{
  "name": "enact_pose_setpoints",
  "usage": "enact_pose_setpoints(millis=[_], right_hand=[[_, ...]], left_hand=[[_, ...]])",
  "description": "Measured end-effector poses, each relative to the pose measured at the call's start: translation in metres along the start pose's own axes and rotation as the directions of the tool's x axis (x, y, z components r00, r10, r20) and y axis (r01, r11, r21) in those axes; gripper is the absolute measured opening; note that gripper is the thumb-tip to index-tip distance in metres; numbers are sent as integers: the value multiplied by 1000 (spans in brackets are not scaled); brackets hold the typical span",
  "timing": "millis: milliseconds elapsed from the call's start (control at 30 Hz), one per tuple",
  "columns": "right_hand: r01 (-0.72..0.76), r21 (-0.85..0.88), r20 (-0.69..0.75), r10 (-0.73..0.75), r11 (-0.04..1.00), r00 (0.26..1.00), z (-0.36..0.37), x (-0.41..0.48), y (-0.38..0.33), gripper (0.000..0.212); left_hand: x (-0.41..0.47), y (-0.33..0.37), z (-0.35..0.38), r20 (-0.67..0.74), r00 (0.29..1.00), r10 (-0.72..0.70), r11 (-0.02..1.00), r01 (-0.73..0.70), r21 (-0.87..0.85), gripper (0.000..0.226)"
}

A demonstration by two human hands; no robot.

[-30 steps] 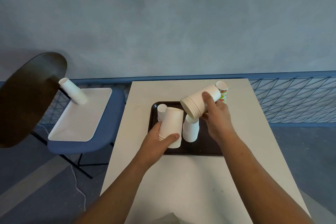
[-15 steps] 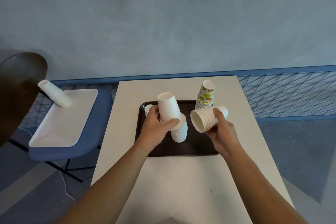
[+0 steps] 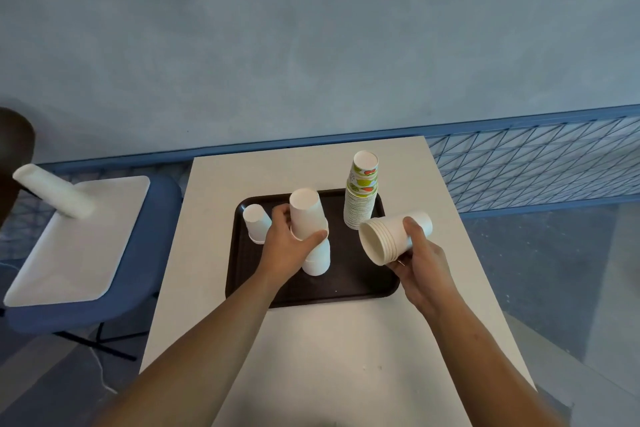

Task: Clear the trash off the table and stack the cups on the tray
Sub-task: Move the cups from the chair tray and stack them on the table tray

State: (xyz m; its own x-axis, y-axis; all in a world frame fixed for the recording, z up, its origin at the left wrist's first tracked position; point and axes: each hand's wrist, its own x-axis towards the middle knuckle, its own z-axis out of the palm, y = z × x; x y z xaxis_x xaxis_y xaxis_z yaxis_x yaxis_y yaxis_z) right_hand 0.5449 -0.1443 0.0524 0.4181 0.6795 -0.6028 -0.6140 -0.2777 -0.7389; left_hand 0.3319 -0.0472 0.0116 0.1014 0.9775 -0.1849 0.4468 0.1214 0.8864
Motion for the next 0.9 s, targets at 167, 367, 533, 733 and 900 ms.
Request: enact_pose_setpoints(millis=[167,367,533,733,900], right_hand=[[-3,2,-7,3,1000,1000,-3,8,-3,43],[-3,-5,35,3,1000,999,6,15,-5,43],[3,-20,67,-1,1000,998,8,17,0,42],[14,-61,89,-9,998,996,23,13,5,33],[130,-101,130,-116,986,985,50,10,-2,21]], left_hand=[[2,-27,12,22,1000,-17,998,15,63,83],[3,-30,11,76,997,-7,997,1,72,81],[4,-21,0,6,994,112,991,-112,68,65],[3,-15,-4,53,994,99,991,-103,87,59],[-10,-14,-14,93,993,66,988,-78,133,92]])
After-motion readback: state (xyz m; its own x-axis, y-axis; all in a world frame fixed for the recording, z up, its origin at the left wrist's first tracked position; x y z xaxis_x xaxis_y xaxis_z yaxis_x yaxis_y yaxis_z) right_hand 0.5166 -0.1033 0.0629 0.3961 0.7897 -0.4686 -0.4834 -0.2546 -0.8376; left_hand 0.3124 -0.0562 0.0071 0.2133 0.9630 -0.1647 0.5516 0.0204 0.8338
